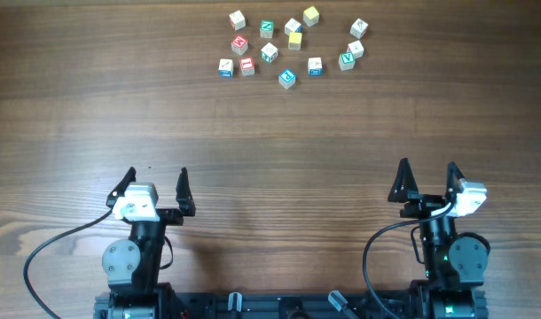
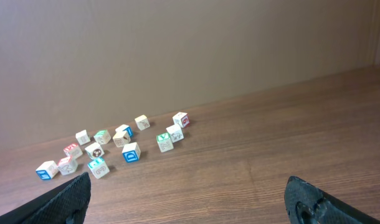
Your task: Form a tower
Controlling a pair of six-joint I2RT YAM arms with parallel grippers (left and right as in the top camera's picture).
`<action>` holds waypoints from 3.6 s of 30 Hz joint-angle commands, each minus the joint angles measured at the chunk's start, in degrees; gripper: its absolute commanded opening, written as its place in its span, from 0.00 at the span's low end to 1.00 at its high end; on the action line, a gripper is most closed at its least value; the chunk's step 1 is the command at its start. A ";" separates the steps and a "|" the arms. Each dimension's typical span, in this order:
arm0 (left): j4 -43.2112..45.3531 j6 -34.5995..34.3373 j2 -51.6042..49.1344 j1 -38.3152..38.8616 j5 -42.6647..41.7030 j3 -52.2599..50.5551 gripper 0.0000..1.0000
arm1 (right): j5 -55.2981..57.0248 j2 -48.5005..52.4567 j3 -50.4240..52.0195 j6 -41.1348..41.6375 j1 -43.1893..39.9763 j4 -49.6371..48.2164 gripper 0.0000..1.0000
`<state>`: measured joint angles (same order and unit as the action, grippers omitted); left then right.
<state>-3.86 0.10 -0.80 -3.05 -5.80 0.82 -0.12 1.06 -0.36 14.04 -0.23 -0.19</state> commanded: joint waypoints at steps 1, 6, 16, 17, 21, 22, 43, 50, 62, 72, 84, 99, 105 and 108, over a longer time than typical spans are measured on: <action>-0.15 -0.57 0.42 0.37 0.74 -0.50 1.00 | 0.52 0.24 0.07 -0.39 -0.28 -0.17 1.00; -0.15 -0.59 0.42 0.37 0.74 -0.50 1.00 | 0.52 0.24 0.07 -0.42 -0.28 -0.17 1.00; -0.15 -0.57 0.42 0.37 0.72 -0.50 1.00 | 0.52 0.24 0.07 -0.42 -0.28 -0.20 1.00; -0.15 -0.59 0.42 0.37 0.72 -0.50 1.00 | 0.52 0.24 0.07 -0.39 -0.28 -0.20 1.00; 0.31 -0.55 0.42 0.33 -1.51 -0.50 1.00 | 0.52 0.24 0.07 -0.42 -0.28 -0.17 1.00; 0.28 -0.57 0.42 0.33 -4.00 -0.35 1.00 | 0.52 0.24 0.07 -0.42 -0.28 -0.20 1.00; -49.05 7.41 -87.78 8.81 -12.90 104.72 1.00 | 0.52 0.24 0.07 -0.39 -0.28 -0.20 1.00; -31.74 16.20 -110.36 14.14 -3.69 106.88 1.00 | 0.52 0.24 0.07 -0.39 -0.28 -0.20 1.00; -7.15 16.20 -138.97 13.62 -3.50 106.88 1.00 | 0.52 0.24 0.07 -0.39 -0.28 -0.20 1.00; -1.49 16.00 -141.94 12.57 -3.76 106.88 0.71 | 0.52 0.24 0.07 -0.42 -0.28 -0.20 1.00; -1.44 16.00 -142.05 12.57 -6.34 106.88 0.67 | 0.52 0.24 0.07 -0.42 -0.28 -0.17 1.00; 4.52 14.73 -144.56 12.52 -6.32 106.88 0.38 | 0.52 0.24 0.07 -0.42 -0.28 -0.20 1.00; -0.09 12.94 -134.33 12.52 -6.32 106.88 0.31 | 0.52 0.24 0.07 -0.39 -0.28 -0.20 1.00; -7.74 12.94 -124.72 12.52 -6.32 106.88 0.30 | 0.52 0.24 0.07 -0.42 -0.28 -0.20 1.00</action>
<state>-7.60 13.78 -137.21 9.63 -11.81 107.11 0.05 1.65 -0.36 14.04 -0.21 -0.16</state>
